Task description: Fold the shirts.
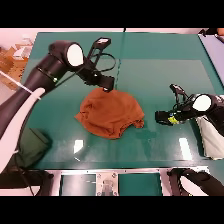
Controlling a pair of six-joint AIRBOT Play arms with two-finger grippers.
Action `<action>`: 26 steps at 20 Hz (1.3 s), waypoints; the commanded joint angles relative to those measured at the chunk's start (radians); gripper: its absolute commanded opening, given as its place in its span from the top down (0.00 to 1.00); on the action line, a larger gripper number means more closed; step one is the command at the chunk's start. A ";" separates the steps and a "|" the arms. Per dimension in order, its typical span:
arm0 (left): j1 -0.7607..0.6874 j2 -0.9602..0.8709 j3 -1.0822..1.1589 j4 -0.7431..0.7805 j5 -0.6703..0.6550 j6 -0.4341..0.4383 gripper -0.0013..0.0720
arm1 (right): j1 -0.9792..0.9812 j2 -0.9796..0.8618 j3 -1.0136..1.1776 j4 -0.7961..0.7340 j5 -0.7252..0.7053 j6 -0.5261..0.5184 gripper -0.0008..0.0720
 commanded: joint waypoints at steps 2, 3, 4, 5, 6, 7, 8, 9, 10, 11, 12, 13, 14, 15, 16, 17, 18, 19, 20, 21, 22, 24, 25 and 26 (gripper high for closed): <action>0.170 -0.016 0.047 0.023 -0.141 0.007 0.01 | 0.003 0.000 -0.039 0.126 -0.007 0.000 0.94; 0.222 -0.019 0.046 0.023 -0.164 0.007 0.01 | 0.016 0.000 -0.079 0.190 -0.025 -0.013 0.74; 0.275 -0.024 0.042 0.020 -0.176 0.008 0.01 | 0.043 0.000 -0.127 0.246 -0.056 -0.041 0.54; 0.319 -0.024 0.027 0.019 -0.171 0.008 0.01 | 0.081 0.000 -0.186 0.314 -0.102 -0.056 0.48; 0.360 -0.024 0.008 0.018 -0.164 0.016 0.01 | 0.125 0.000 -0.243 0.386 -0.146 -0.056 0.47; 0.391 -0.024 -0.009 0.018 -0.159 0.019 0.01 | 0.182 0.000 -0.299 0.473 -0.206 -0.056 0.35; 0.417 -0.024 -0.027 0.009 -0.153 0.042 0.01 | 0.249 0.000 -0.348 0.554 -0.289 -0.056 0.25; 0.436 -0.024 -0.040 0.002 -0.146 0.061 0.01 | 0.315 -0.001 -0.381 0.620 -0.383 -0.056 0.24; 0.451 -0.024 -0.053 -0.005 -0.136 0.077 0.01 | 0.379 -0.005 -0.402 0.683 -0.481 -0.056 0.25; 0.458 -0.024 -0.062 -0.009 -0.124 0.094 0.01 | 0.442 -0.018 -0.403 0.737 -0.570 -0.056 0.25; 0.463 -0.026 -0.065 -0.010 -0.113 0.101 0.01 | 0.492 -0.040 -0.395 0.785 -0.644 -0.056 0.25; 0.463 -0.028 -0.065 -0.011 -0.104 0.111 0.01 | 0.531 -0.071 -0.378 0.804 -0.694 -0.056 0.24; 0.463 -0.029 -0.065 -0.012 -0.098 0.120 0.01 | 0.558 -0.115 -0.348 0.806 -0.737 -0.056 0.24; 0.463 -0.030 -0.065 -0.015 -0.094 0.123 0.01 | 0.573 -0.159 -0.314 0.807 -0.766 -0.056 0.25; 0.463 -0.031 -0.065 -0.021 -0.090 0.140 0.01 | 0.578 -0.207 -0.269 0.806 -0.777 -0.057 0.25; 0.463 -0.031 -0.065 -0.026 -0.090 0.146 0.01 | 0.579 -0.252 -0.226 0.806 -0.776 -0.057 0.25; 0.463 -0.031 -0.065 -0.026 -0.091 0.150 0.01 | 0.581 -0.295 -0.183 0.806 -0.771 -0.068 0.27; 0.463 -0.031 -0.065 -0.028 -0.096 0.157 0.01 | 0.582 -0.327 -0.148 0.806 -0.757 -0.090 0.48; 0.463 -0.031 -0.065 -0.029 -0.103 0.165 0.01 | 0.582 -0.349 -0.118 0.805 -0.718 -0.117 0.83; 0.463 -0.031 -0.065 -0.029 -0.111 0.172 0.01 | 0.579 -0.356 -0.101 0.805 -0.671 -0.160 0.97; 0.463 -0.031 -0.065 -0.029 -0.118 0.180 0.01 | 0.566 -0.352 -0.089 0.787 -0.610 -0.198 0.97; 0.463 -0.031 -0.065 -0.029 -0.121 0.191 0.01 | 0.490 -0.325 -0.075 0.673 -0.451 -0.206 0.97; 0.463 -0.031 -0.064 -0.029 -0.123 0.191 0.01 | 0.429 -0.300 -0.072 0.610 -0.365 -0.203 0.97; 0.463 -0.031 -0.065 -0.029 -0.129 0.190 0.01 | 0.348 -0.266 -0.070 0.550 -0.279 -0.185 0.97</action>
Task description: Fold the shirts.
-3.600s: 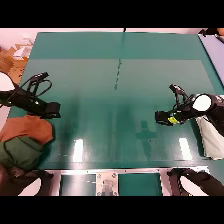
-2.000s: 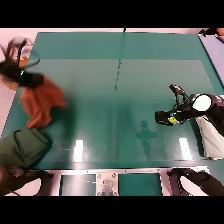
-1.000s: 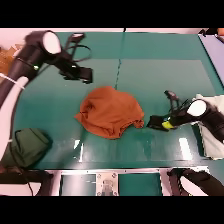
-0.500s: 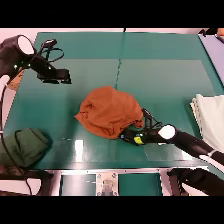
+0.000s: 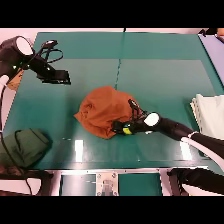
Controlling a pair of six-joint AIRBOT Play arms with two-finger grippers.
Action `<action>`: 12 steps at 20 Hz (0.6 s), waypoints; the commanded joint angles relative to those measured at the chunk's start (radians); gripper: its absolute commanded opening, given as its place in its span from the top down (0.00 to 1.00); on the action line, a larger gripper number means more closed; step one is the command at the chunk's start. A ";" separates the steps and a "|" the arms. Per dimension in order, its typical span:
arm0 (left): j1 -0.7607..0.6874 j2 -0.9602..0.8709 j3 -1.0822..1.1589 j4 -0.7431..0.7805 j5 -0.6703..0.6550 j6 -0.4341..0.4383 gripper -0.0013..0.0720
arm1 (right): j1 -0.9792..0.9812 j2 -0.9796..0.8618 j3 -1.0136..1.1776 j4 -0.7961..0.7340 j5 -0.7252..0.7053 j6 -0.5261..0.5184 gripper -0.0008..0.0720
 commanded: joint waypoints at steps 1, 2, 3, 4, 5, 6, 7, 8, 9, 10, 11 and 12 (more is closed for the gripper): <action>0.000 0.000 0.000 -0.003 -0.020 0.013 0.01 | -0.205 0.075 0.030 -0.180 0.290 -0.008 0.97; 0.000 0.000 0.000 -0.006 -0.022 0.013 0.01 | -0.299 0.121 0.040 -0.206 0.347 -0.008 0.97; 0.000 0.000 0.000 -0.011 -0.026 0.013 0.01 | -0.393 0.166 0.059 -0.242 0.396 -0.008 0.97; 0.000 0.000 0.000 -0.021 -0.029 0.013 0.01 | -0.480 0.206 0.081 -0.290 0.427 -0.008 0.97; 0.000 0.000 0.000 -0.043 -0.032 0.013 0.01 | -0.579 0.238 0.105 -0.337 0.458 -0.008 0.97; 0.000 0.000 -0.006 -0.090 -0.033 0.013 0.01 | -0.669 0.257 0.122 -0.359 0.478 -0.008 0.97; 0.000 0.000 -0.024 -0.147 -0.032 0.013 0.01 | -0.754 0.259 0.133 -0.370 0.499 -0.009 0.97; 0.000 0.000 -0.058 -0.207 -0.023 0.014 0.01 | -0.828 0.254 0.130 -0.369 0.506 -0.021 0.97; -0.001 0.000 -0.114 -0.274 -0.005 0.024 0.01 | -0.872 0.244 0.123 -0.369 0.505 -0.043 0.97; -0.006 0.000 -0.180 -0.328 0.016 0.042 0.01 | -0.897 0.227 0.113 -0.369 0.505 -0.061 0.97; -0.021 0.000 -0.262 -0.367 0.045 0.060 0.01 | -0.900 0.210 0.106 -0.371 0.505 -0.071 0.97; -0.047 0.000 -0.344 -0.402 0.075 0.080 0.01 | -0.895 0.192 0.100 -0.367 0.504 -0.092 0.97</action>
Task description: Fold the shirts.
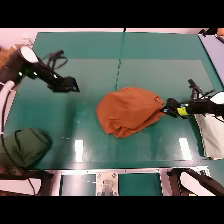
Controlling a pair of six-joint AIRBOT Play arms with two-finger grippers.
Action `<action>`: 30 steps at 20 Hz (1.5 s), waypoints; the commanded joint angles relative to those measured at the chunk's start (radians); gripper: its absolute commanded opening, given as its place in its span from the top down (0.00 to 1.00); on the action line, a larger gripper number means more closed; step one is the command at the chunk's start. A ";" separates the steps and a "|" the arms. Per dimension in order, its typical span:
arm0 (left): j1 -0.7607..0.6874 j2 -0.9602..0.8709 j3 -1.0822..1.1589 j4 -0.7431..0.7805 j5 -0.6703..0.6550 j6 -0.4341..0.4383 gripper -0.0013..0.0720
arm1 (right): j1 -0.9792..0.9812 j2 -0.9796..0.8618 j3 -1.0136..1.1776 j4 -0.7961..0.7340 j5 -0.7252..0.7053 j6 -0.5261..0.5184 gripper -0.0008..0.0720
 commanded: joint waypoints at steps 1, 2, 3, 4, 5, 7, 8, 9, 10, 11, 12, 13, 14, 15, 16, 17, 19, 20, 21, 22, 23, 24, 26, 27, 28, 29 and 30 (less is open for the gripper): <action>-0.061 0.000 -0.231 -0.185 0.091 0.061 0.01 | -0.076 -0.037 -0.008 -0.021 0.031 -0.057 0.97; -0.096 0.000 -0.293 -0.217 0.130 0.071 0.01 | -0.067 -0.051 -0.009 -0.016 0.025 -0.067 0.97; -0.138 0.000 -0.347 -0.254 0.182 0.083 0.01 | -0.061 -0.059 -0.009 -0.016 0.013 -0.068 0.97; -0.180 0.000 -0.386 -0.290 0.233 0.084 0.01 | -0.056 -0.062 -0.009 -0.014 0.001 -0.072 0.97; -0.228 0.000 -0.415 -0.325 0.284 0.090 0.01 | -0.051 -0.063 -0.009 -0.013 -0.009 -0.074 0.97; -0.325 0.000 -0.440 -0.342 0.381 0.089 0.01 | -0.048 -0.063 -0.009 -0.013 -0.022 -0.074 0.97; -0.366 -0.002 -0.444 -0.341 0.423 0.089 0.01 | -0.049 -0.063 -0.009 -0.013 -0.024 -0.075 0.97; -0.403 -0.005 -0.444 -0.340 0.461 0.088 0.01 | -0.049 -0.063 -0.009 -0.014 -0.024 -0.075 0.97; -0.432 -0.009 -0.444 -0.341 0.481 0.083 0.01 | -0.049 -0.063 -0.009 -0.013 -0.024 -0.084 0.97; -0.452 -0.013 -0.444 -0.340 0.484 0.079 0.04 | -0.049 -0.063 -0.009 -0.013 -0.024 -0.093 0.97; -0.465 -0.015 -0.444 -0.337 0.478 0.084 0.39 | -0.049 -0.063 -0.009 -0.013 -0.024 -0.093 0.97; -0.471 -0.014 -0.444 -0.336 0.466 0.089 0.64 | -0.049 -0.063 -0.009 -0.013 -0.025 -0.093 0.97; -0.471 -0.014 -0.443 -0.337 0.455 0.089 0.80 | -0.049 -0.063 -0.009 -0.013 -0.028 -0.093 0.97; -0.470 -0.013 -0.435 -0.331 0.436 0.091 0.95 | -0.049 -0.063 -0.009 -0.013 -0.031 -0.093 0.97; -0.470 -0.008 -0.417 -0.319 0.415 0.091 0.95 | -0.049 -0.063 -0.007 -0.010 -0.031 -0.093 0.97; -0.470 0.000 -0.381 -0.292 0.385 0.089 0.96 | -0.049 -0.063 0.004 -0.002 -0.026 -0.093 0.97; -0.470 0.043 -0.259 -0.163 0.321 0.045 0.96 | -0.049 -0.052 0.077 0.072 0.023 -0.128 0.97; -0.470 0.076 -0.177 -0.057 0.293 -0.012 0.96 | -0.049 -0.037 0.139 0.116 0.051 -0.142 0.97; -0.470 0.118 -0.073 0.065 0.253 -0.061 0.96 | -0.049 -0.014 0.228 0.153 0.079 -0.146 0.97; -0.470 0.163 0.045 0.182 0.204 -0.095 0.95 | -0.049 0.012 0.324 0.177 0.100 -0.145 0.97; -0.470 0.203 0.163 0.273 0.159 -0.114 0.95 | -0.050 0.043 0.439 0.191 0.112 -0.145 0.97; -0.470 0.243 0.299 0.357 0.117 -0.126 0.96 | -0.050 0.075 0.549 0.193 0.111 -0.144 0.97; -0.470 0.298 0.555 0.443 0.048 -0.126 0.95 | -0.051 0.133 0.779 0.192 0.108 -0.123 0.97; -0.470 0.316 0.687 0.454 0.018 -0.122 0.96 | -0.051 0.159 0.888 0.192 0.106 -0.121 0.97; -0.470 0.336 0.793 0.454 0.001 -0.121 0.95 | -0.051 0.183 0.980 0.192 0.099 -0.122 0.97; -0.470 0.370 0.842 0.451 0.008 -0.120 0.95 | -0.051 0.207 1.050 0.190 0.090 -0.122 0.97; -0.470 0.419 0.844 0.441 0.026 -0.108 0.95 | -0.051 0.232 1.103 0.185 0.080 -0.122 0.97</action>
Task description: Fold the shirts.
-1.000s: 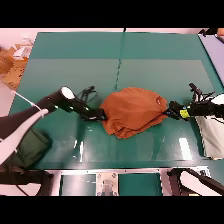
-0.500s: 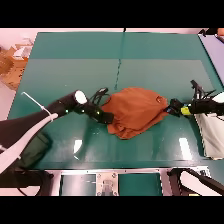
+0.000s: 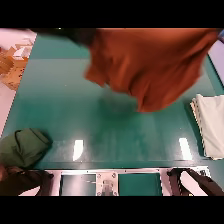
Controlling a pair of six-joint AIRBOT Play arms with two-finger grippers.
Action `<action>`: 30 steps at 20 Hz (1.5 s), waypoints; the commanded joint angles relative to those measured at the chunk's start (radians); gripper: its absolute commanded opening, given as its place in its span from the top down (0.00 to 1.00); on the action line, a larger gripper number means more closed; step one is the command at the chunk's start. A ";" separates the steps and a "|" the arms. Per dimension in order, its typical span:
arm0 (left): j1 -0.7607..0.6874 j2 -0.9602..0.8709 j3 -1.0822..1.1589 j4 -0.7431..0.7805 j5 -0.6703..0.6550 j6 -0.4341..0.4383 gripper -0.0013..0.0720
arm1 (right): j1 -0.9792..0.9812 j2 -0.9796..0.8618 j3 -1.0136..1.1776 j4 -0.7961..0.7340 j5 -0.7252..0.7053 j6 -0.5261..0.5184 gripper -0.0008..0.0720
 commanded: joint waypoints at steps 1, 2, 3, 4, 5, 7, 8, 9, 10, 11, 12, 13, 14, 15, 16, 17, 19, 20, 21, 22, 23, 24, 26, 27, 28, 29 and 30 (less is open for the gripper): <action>0.000 0.138 0.184 0.059 -0.032 0.011 0.95 | 0.000 0.093 0.257 -0.004 -0.028 0.006 0.97; 0.000 0.185 0.165 0.051 -0.030 0.010 0.95 | 0.000 0.121 0.274 -0.010 -0.040 0.006 0.97; 0.000 0.225 0.146 0.045 -0.026 0.010 0.95 | 0.000 0.148 0.275 -0.013 -0.051 0.006 0.97; 0.000 0.261 0.130 0.044 -0.023 0.010 0.95 | 0.000 0.172 0.275 -0.020 -0.057 0.006 0.97; 0.000 0.288 0.121 0.045 -0.023 0.010 0.95 | 0.000 0.187 0.275 -0.022 -0.058 0.005 0.97; 0.000 0.302 0.117 0.051 -0.031 0.010 0.95 | 0.000 0.193 0.274 -0.021 -0.056 0.005 0.97; 0.000 0.302 0.106 0.070 -0.031 0.011 0.95 | 0.000 0.192 0.262 -0.021 -0.056 0.005 0.97; 0.000 0.299 0.084 0.087 -0.024 0.012 0.95 | 0.000 0.191 0.238 -0.021 -0.056 0.005 0.97; 0.000 0.294 0.049 0.111 -0.014 0.028 0.95 | 0.000 0.191 0.199 -0.019 -0.056 0.005 0.97; 0.000 0.288 0.000 0.130 0.007 0.036 0.95 | 0.000 0.191 0.151 -0.013 -0.056 0.005 0.97; 0.000 0.276 -0.049 0.151 0.031 0.037 0.95 | 0.001 0.191 0.091 -0.009 -0.057 0.005 0.97; 0.000 0.251 -0.092 0.171 0.048 0.038 0.95 | 0.002 0.191 0.030 -0.009 -0.057 0.003 0.97; 0.000 0.216 -0.124 0.193 0.056 0.037 0.96 | 0.002 0.188 -0.046 -0.010 -0.063 0.001 0.97; 0.000 0.171 -0.150 0.208 0.065 0.038 0.95 | 0.002 0.184 -0.125 -0.009 -0.075 -0.007 0.97; 0.000 0.108 -0.175 0.215 0.079 0.044 0.95 | 0.004 0.177 -0.219 -0.009 -0.093 -0.029 0.97; 0.000 0.034 -0.198 0.215 0.091 0.064 0.96 | 0.011 0.167 -0.312 -0.009 -0.126 -0.048 0.97; 0.014 -0.147 -0.220 0.197 0.122 0.088 0.95 | 0.037 0.125 -0.518 -0.010 -0.240 -0.085 0.97; 0.042 -0.246 -0.221 0.152 0.143 0.092 0.96 | 0.052 0.091 -0.604 -0.010 -0.305 -0.108 0.97; 0.084 -0.352 -0.221 0.082 0.177 0.114 0.96 | 0.064 0.045 -0.679 -0.010 -0.377 -0.132 0.97; 0.126 -0.443 -0.220 0.011 0.216 0.130 0.96 | 0.078 -0.018 -0.743 -0.010 -0.460 -0.159 0.97; 0.171 -0.529 -0.216 -0.072 0.264 0.147 0.95 | 0.088 -0.088 -0.780 -0.009 -0.533 -0.181 0.97; 0.208 -0.594 -0.208 -0.171 0.307 0.174 0.95 | 0.094 -0.176 -0.792 -0.010 -0.595 -0.187 0.97; 0.264 -0.681 -0.196 -0.408 0.399 0.280 0.95 | 0.096 -0.343 -0.771 0.014 -0.646 -0.187 0.97; 0.277 -0.704 -0.196 -0.513 0.432 0.324 0.95 | 0.096 -0.415 -0.748 0.023 -0.644 -0.186 0.97; 0.285 -0.711 -0.196 -0.568 0.446 0.355 0.95 | 0.096 -0.479 -0.723 0.025 -0.641 -0.186 0.97; 0.286 -0.713 -0.196 -0.591 0.444 0.371 0.88 | 0.096 -0.523 -0.701 0.025 -0.641 -0.185 0.97; 0.288 -0.711 -0.193 -0.592 0.424 0.369 0.50 | 0.092 -0.551 -0.679 0.023 -0.640 -0.185 0.86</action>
